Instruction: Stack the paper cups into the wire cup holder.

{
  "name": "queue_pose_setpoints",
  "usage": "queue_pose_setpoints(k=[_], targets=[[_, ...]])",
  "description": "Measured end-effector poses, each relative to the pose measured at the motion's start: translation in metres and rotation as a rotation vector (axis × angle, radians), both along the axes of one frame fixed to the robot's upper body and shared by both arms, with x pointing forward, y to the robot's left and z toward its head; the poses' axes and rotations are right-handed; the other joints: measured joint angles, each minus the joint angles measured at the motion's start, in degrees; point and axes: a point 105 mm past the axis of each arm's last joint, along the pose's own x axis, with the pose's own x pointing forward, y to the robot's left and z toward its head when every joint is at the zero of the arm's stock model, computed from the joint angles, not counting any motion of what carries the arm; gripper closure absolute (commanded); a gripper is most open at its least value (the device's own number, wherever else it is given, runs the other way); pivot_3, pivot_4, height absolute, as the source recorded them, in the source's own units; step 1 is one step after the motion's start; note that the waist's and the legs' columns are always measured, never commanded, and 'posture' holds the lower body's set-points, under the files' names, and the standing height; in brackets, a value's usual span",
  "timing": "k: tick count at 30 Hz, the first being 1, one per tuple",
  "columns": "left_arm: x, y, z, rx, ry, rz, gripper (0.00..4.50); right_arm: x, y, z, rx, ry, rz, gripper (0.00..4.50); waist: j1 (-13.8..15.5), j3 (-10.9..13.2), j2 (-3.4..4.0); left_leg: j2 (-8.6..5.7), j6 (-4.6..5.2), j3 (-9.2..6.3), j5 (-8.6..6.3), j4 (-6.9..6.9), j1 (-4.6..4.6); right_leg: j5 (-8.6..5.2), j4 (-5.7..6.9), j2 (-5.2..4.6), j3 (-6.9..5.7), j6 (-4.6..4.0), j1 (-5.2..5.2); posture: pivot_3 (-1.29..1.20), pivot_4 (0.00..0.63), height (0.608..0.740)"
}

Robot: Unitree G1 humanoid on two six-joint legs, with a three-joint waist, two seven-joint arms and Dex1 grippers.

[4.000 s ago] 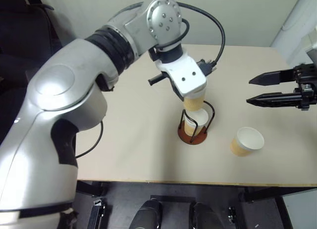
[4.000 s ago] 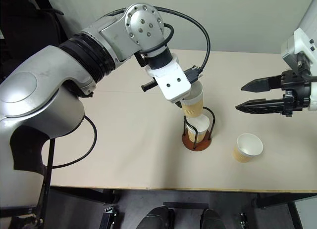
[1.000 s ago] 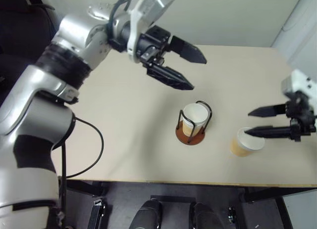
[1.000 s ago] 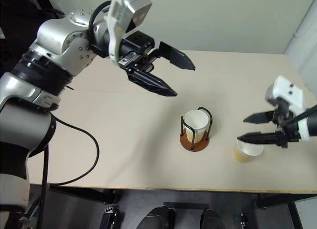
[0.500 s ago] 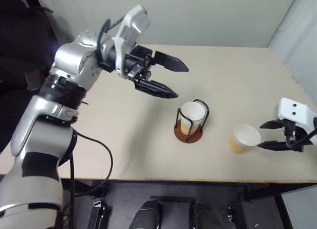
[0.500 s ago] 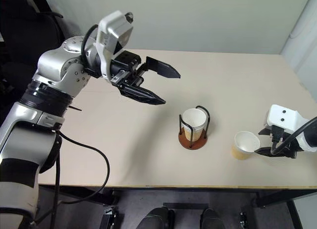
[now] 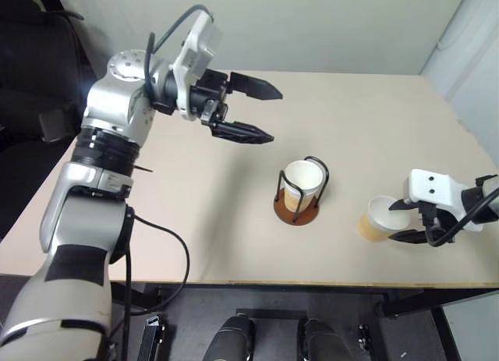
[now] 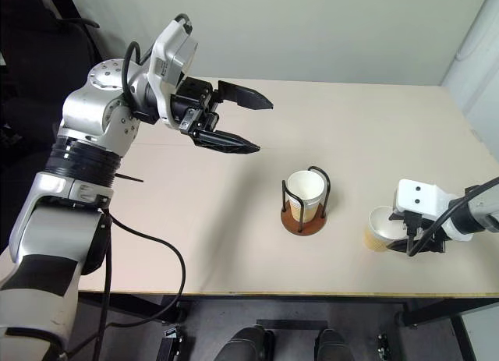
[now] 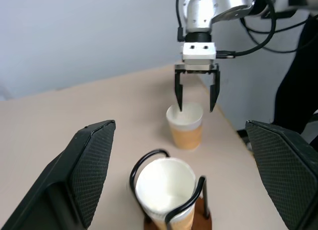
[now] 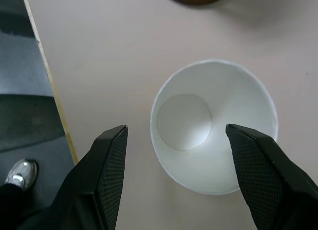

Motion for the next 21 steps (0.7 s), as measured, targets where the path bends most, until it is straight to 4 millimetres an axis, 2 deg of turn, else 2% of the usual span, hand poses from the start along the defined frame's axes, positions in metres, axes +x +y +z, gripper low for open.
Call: queue_pose_setpoints(k=[6,9,16,21], targets=[[0.002,0.015,-0.007,0.028,0.021,0.049,0.02,0.002,-0.001,-0.015,-0.048,0.011,0.034,1.32,0.01,0.00,0.00,0.02,-0.06,-0.04,-0.08,-0.02,-0.01,0.02,0.00,-0.01,-0.03,0.02,-0.05,0.00,0.150,0.740],[0.003,0.019,-0.010,0.052,0.033,0.060,0.00,0.004,0.002,-0.021,-0.044,0.019,0.050,1.94,0.00,-0.01,-0.01,0.00,-0.06,-0.06,-0.10,-0.02,-0.01,0.02,-0.01,-0.01,-0.03,-0.01,-0.06,0.00,0.150,0.740],[0.008,0.022,-0.019,0.071,0.055,0.080,0.00,0.005,0.006,-0.022,-0.058,0.023,0.074,4.46,0.01,-0.01,0.00,0.02,-0.08,-0.07,-0.13,-0.01,-0.01,-0.09,0.01,-0.02,-0.02,-0.28,-0.05,0.00,0.150,0.740],[0.011,0.025,-0.024,0.094,0.061,0.096,0.00,0.001,0.009,-0.022,-0.062,0.045,0.096,4.46,0.00,-0.01,-0.01,0.01,-0.13,-0.08,-0.16,-0.01,-0.02,-0.11,-0.01,-0.01,-0.02,-0.31,-0.06,0.00,0.150,0.740]])
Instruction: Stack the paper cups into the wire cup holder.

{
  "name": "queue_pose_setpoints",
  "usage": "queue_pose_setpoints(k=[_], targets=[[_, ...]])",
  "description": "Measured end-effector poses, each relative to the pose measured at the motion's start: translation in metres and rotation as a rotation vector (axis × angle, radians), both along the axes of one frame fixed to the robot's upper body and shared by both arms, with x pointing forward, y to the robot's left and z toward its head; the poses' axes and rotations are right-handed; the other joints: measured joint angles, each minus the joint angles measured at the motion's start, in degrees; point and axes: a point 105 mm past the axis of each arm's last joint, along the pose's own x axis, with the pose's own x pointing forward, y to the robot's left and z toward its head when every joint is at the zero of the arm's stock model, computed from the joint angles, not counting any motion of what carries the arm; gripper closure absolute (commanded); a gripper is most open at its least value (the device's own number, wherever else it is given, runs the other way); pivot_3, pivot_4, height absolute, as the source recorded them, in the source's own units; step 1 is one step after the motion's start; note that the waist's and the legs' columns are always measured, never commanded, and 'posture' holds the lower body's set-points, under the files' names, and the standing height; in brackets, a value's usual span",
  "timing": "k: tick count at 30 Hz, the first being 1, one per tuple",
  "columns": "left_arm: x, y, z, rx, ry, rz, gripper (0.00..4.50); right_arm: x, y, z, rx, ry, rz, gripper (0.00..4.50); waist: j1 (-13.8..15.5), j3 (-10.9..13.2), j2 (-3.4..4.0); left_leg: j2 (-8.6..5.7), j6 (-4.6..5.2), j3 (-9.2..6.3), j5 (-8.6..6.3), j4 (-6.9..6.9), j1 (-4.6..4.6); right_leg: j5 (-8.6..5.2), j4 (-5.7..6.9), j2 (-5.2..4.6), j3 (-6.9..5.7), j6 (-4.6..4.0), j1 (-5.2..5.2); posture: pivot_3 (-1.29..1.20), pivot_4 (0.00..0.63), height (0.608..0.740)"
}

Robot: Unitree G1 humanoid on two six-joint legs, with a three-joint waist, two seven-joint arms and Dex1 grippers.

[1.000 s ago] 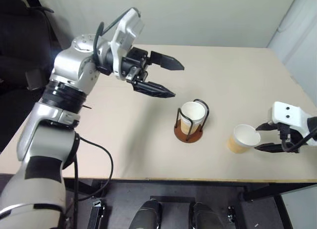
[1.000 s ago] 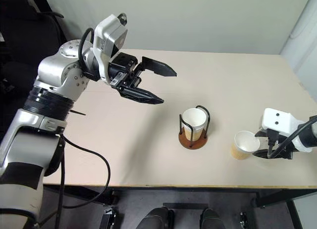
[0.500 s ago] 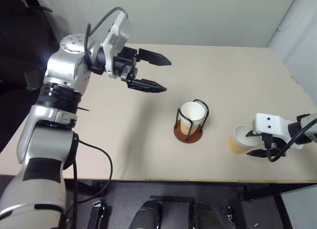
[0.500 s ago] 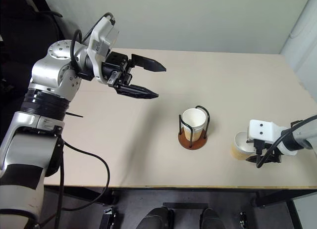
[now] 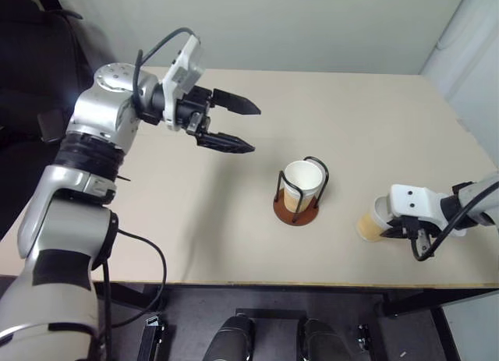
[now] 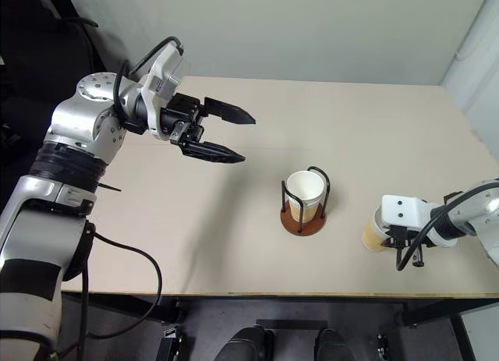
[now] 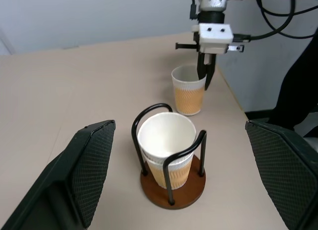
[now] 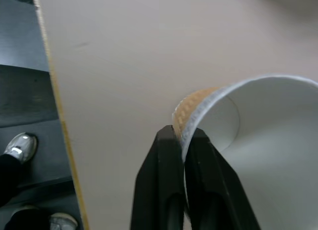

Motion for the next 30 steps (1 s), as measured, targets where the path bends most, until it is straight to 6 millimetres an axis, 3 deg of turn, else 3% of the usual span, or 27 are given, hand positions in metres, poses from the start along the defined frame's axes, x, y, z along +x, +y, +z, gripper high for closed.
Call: queue_pose_setpoints(k=[8,16,21,25,30], targets=[[0.004,0.003,-0.012,0.012,0.044,0.008,0.00,-0.002,0.013,0.017,0.038,0.007,0.006,4.46,-0.01,0.00,0.00,-0.01,-0.04,0.02,-0.03,-0.02,-0.03,-0.02,0.01,0.01,0.01,-0.02,-0.06,0.00,0.150,0.740],[0.010,0.002,-0.009,-0.076,0.105,0.019,0.00,0.017,0.028,0.103,0.106,-0.243,0.001,4.46,0.01,-0.01,0.01,0.00,-0.06,0.00,-0.01,-0.09,-0.06,-0.14,0.04,0.01,0.02,-0.24,-0.18,0.00,0.150,0.740],[0.014,0.009,-0.017,-0.060,0.078,0.048,0.00,0.016,0.048,0.134,0.181,-0.295,0.039,4.46,-0.10,-0.01,0.02,0.01,-0.11,0.01,-0.03,-0.19,-0.08,-0.15,0.06,0.02,0.05,-0.24,-0.30,0.00,0.150,0.740],[0.018,0.013,-0.026,-0.037,0.081,0.072,0.00,0.013,0.072,0.148,0.243,-0.300,0.103,4.46,-0.19,-0.01,0.01,0.04,-0.17,-0.05,0.01,-0.29,-0.10,-0.16,0.07,0.07,-0.03,-0.25,-0.36,0.00,0.150,0.740],[0.020,0.015,-0.029,-0.037,0.087,0.085,0.00,0.014,0.096,0.147,0.287,-0.265,0.163,4.46,-0.05,-0.03,-0.02,0.04,-0.20,-0.10,0.04,-0.40,-0.12,-0.28,0.09,-0.03,-0.04,-0.46,-0.43,0.00,0.150,0.740]])
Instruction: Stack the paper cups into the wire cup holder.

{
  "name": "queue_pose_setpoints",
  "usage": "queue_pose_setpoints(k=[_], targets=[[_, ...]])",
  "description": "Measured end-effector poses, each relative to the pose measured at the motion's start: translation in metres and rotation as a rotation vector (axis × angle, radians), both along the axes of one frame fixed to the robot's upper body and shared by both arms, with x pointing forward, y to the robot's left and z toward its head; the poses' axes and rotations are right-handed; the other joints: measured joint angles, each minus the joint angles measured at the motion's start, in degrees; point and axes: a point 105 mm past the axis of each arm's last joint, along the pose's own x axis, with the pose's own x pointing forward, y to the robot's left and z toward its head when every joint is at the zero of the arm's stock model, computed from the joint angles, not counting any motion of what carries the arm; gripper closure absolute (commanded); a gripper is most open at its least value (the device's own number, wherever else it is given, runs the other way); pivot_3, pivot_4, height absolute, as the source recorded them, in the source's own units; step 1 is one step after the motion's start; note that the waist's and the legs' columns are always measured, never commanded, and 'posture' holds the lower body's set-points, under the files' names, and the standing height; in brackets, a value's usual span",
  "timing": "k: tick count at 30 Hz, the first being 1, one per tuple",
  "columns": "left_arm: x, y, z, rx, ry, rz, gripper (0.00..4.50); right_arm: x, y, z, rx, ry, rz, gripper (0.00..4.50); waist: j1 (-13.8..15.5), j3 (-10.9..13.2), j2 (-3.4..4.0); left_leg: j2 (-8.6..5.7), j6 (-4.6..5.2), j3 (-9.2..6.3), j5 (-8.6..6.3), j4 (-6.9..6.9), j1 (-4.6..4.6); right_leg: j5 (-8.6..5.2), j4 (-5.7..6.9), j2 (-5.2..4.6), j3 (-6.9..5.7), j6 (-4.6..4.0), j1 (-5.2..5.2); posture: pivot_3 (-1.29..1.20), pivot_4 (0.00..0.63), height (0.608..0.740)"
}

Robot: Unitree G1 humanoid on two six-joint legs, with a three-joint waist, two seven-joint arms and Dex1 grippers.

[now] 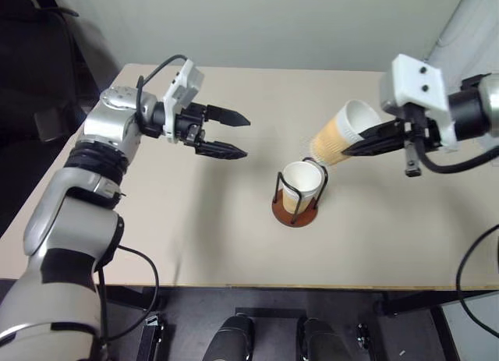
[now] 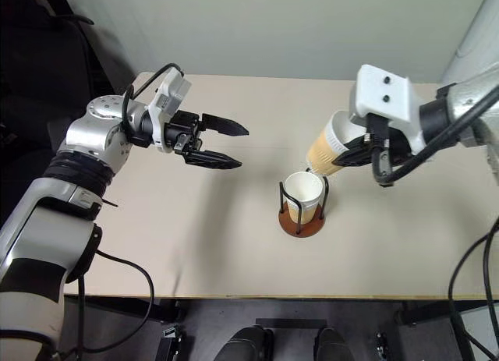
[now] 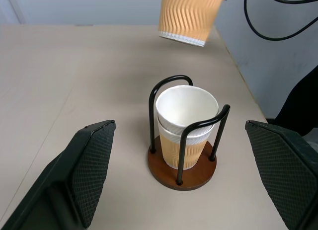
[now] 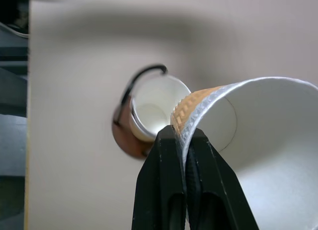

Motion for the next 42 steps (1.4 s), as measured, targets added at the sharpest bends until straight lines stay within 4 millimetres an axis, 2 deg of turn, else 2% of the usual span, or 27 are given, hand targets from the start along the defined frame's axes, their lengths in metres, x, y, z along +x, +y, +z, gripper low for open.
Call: queue_pose_setpoints(k=[8,13,17,38,41,42], targets=[[0.000,-0.002,-0.001,0.002,0.002,-0.004,0.00,0.002,0.019,-0.016,-0.003,0.058,0.065,4.46,-0.01,-0.02,-0.06,-0.04,-0.09,0.08,0.10,-0.27,0.02,-0.05,0.01,0.11,-0.11,-0.06,-0.10,0.00,0.150,0.740],[0.000,-0.001,0.000,0.004,-0.004,-0.005,0.00,0.003,0.019,-0.023,-0.003,0.077,0.063,4.46,0.02,-0.04,-0.10,0.01,-0.18,-0.02,0.20,-0.45,0.04,-0.05,0.03,0.05,-0.10,-0.03,-0.14,0.00,0.150,0.740],[-0.001,-0.002,0.001,0.005,-0.007,-0.010,0.00,0.005,0.019,-0.036,-0.031,0.101,0.070,4.46,-0.11,-0.05,-0.13,0.05,-0.22,0.06,0.23,-0.52,0.06,0.06,0.04,0.16,-0.22,0.16,-0.16,0.00,0.150,0.740],[-0.003,-0.003,0.003,0.009,-0.011,-0.021,0.00,0.012,0.018,-0.058,-0.146,0.041,0.105,4.46,-0.29,-0.07,-0.17,0.17,-0.23,0.07,0.27,-0.49,0.07,0.16,0.07,0.16,-0.20,0.05,-0.17,0.00,0.150,0.740],[-0.004,-0.003,0.004,0.010,-0.014,-0.023,0.00,0.013,0.017,-0.058,-0.155,0.035,0.108,3.91,-0.30,-0.07,-0.17,0.18,-0.23,0.05,0.27,-0.48,0.07,0.17,0.05,0.16,-0.19,0.01,-0.16,0.00,0.150,0.740],[-0.004,-0.003,0.004,0.010,-0.015,-0.023,0.00,0.012,0.017,-0.058,-0.156,0.037,0.109,3.59,-0.30,-0.08,-0.18,0.21,-0.23,0.01,0.27,-0.47,0.06,0.18,0.05,0.10,-0.16,0.03,-0.16,0.00,0.150,0.740]])
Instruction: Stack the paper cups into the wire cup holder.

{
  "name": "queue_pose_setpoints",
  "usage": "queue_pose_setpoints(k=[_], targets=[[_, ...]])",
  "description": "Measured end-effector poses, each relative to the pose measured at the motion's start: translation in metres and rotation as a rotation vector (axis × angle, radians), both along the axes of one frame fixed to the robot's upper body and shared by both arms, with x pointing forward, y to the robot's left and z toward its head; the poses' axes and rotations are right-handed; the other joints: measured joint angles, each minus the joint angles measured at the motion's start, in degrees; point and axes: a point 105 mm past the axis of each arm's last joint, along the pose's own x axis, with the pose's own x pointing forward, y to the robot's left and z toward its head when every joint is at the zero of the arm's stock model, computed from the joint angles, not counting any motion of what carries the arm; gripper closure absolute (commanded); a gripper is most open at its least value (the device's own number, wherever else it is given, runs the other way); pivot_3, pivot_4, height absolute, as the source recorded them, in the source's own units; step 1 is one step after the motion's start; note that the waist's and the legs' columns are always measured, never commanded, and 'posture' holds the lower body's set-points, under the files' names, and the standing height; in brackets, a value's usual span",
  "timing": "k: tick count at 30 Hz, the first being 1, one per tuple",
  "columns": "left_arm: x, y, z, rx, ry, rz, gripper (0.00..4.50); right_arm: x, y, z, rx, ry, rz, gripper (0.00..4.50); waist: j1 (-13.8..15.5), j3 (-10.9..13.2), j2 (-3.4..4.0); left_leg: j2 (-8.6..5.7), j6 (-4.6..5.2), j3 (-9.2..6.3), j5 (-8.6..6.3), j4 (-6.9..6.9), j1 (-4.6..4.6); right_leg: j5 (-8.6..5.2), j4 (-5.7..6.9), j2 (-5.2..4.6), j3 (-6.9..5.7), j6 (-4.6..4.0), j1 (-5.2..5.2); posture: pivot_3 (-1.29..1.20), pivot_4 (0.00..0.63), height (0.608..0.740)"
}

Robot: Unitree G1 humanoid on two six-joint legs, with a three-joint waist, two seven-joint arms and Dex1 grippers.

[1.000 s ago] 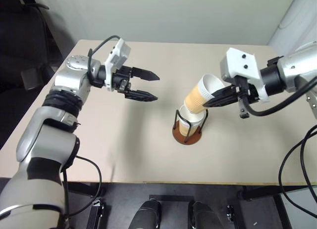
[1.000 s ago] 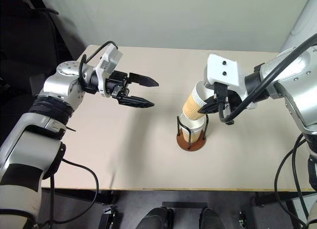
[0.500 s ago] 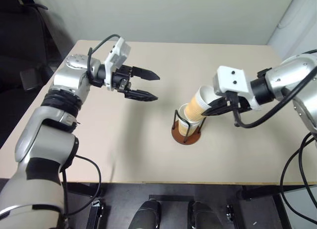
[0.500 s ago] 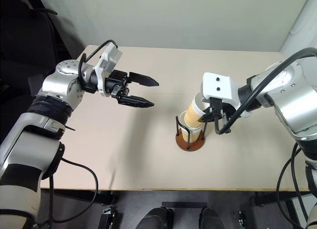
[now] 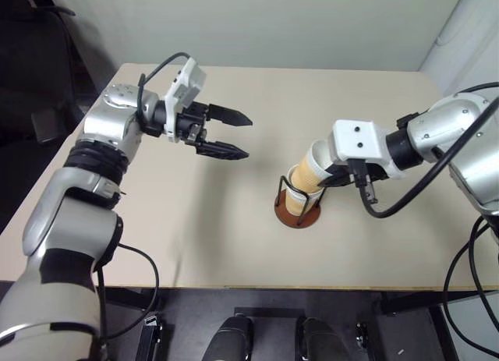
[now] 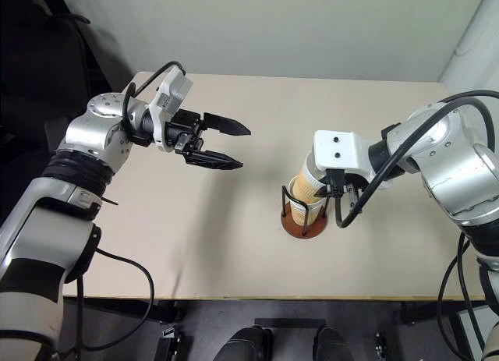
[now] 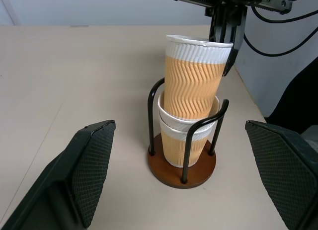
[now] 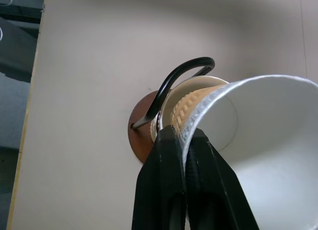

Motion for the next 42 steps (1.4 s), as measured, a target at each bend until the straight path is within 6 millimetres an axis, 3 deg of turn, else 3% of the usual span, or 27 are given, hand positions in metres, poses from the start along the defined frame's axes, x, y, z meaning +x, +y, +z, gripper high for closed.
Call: queue_pose_setpoints(k=[7,13,18,23,27,34,42], targets=[[0.000,0.000,0.000,0.001,0.000,0.000,0.00,-0.004,0.018,0.005,0.097,0.083,0.007,1.16,-0.38,0.00,0.01,0.01,-0.06,0.09,0.06,-0.02,0.01,-0.02,0.02,0.17,-0.02,-0.16,-0.03,0.00,0.150,0.740],[0.000,0.000,0.000,-0.006,0.001,0.000,0.00,-0.007,0.019,0.036,0.249,0.092,-0.046,1.16,-0.26,-0.01,-0.01,-0.01,-0.06,0.05,0.09,-0.04,0.00,-0.17,0.01,0.14,-0.05,-0.47,-0.03,0.00,0.150,0.740],[0.006,0.006,0.003,-0.071,0.048,0.050,0.00,-0.001,-0.004,0.056,0.407,0.051,-0.184,1.16,-0.17,-0.02,-0.09,-0.04,-0.06,0.08,0.11,-0.05,-0.02,-0.15,0.00,0.13,-0.05,-0.44,0.00,0.00,0.150,0.740],[0.016,0.034,0.009,-0.167,0.077,0.187,0.00,0.013,-0.066,0.026,0.543,0.075,-0.500,1.16,0.07,-0.01,-0.12,0.00,-0.06,0.11,0.14,-0.03,0.02,0.14,0.04,0.01,0.07,0.12,-0.02,0.00,0.150,0.740],[0.023,0.036,0.002,-0.236,0.118,0.244,0.00,0.019,-0.093,0.013,0.591,0.043,-0.611,1.16,0.00,0.00,-0.10,0.02,-0.05,0.16,0.25,-0.04,0.05,0.21,0.05,0.03,0.10,0.22,0.00,0.00,0.150,0.740],[0.040,0.054,0.001,-0.342,0.112,0.440,0.00,0.027,-0.105,0.007,0.610,0.003,-0.652,1.16,-0.42,0.00,-0.11,-0.04,-0.01,0.25,0.50,-0.07,0.09,0.35,0.02,0.10,0.15,0.26,0.00,0.00,0.150,0.740],[0.053,0.094,0.017,-0.432,0.042,0.691,0.00,0.044,-0.091,-0.005,0.671,-0.017,-0.629,1.16,-0.66,0.02,-0.10,-0.09,0.01,0.14,0.82,-0.15,0.04,0.56,-0.01,0.14,0.13,-0.06,-0.05,0.00,0.150,0.740]])
